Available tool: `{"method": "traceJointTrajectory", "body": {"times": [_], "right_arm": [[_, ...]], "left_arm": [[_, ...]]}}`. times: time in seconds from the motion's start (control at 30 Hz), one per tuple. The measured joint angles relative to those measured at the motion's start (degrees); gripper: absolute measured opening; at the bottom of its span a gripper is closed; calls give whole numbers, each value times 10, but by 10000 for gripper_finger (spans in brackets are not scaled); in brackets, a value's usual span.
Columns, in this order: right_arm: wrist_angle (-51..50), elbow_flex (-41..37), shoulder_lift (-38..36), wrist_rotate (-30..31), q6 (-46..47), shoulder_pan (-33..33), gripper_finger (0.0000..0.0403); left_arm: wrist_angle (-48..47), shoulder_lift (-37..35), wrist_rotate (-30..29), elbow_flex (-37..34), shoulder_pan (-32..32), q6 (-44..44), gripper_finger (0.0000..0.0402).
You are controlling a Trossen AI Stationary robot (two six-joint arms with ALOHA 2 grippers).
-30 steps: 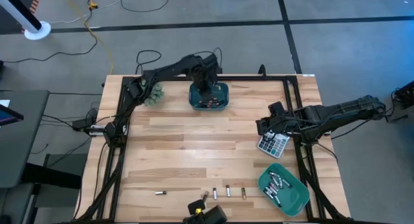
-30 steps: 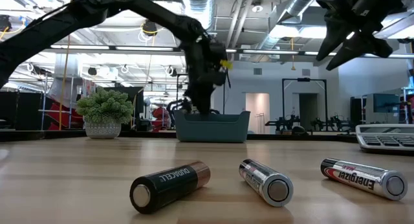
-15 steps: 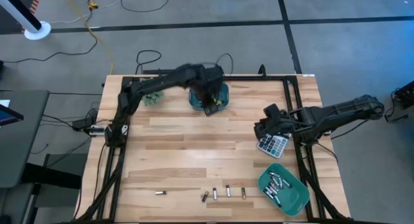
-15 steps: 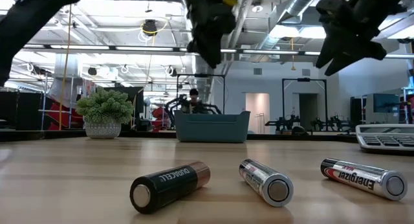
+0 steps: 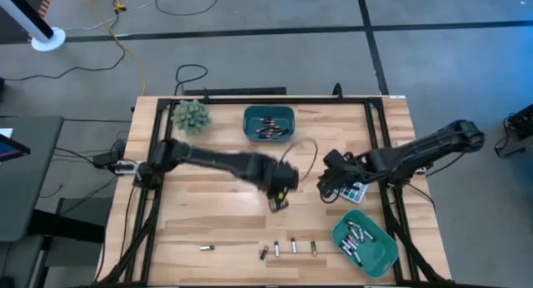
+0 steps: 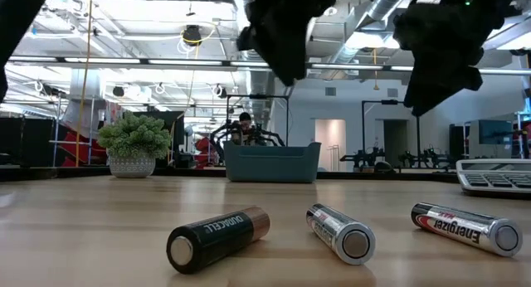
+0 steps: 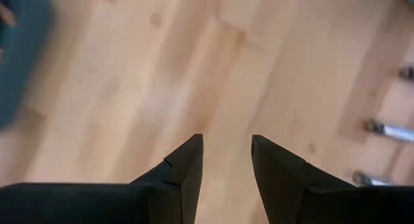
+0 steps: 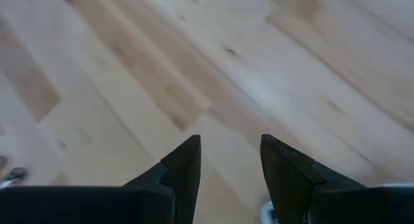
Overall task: Sort batteries
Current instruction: Put the silver battery into the green bin
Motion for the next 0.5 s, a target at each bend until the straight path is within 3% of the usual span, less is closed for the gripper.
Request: {"method": "traceJointTrajectory", "body": {"times": [0.27,0.5], "right_arm": [[42,68,63,0,0,32,177],[23,212,207,0,9,41,177]], "left_arm": [[33,-38,-51,-113,-87,-90,125],[152,-174,-58,-326,-121,-121,125]]}}
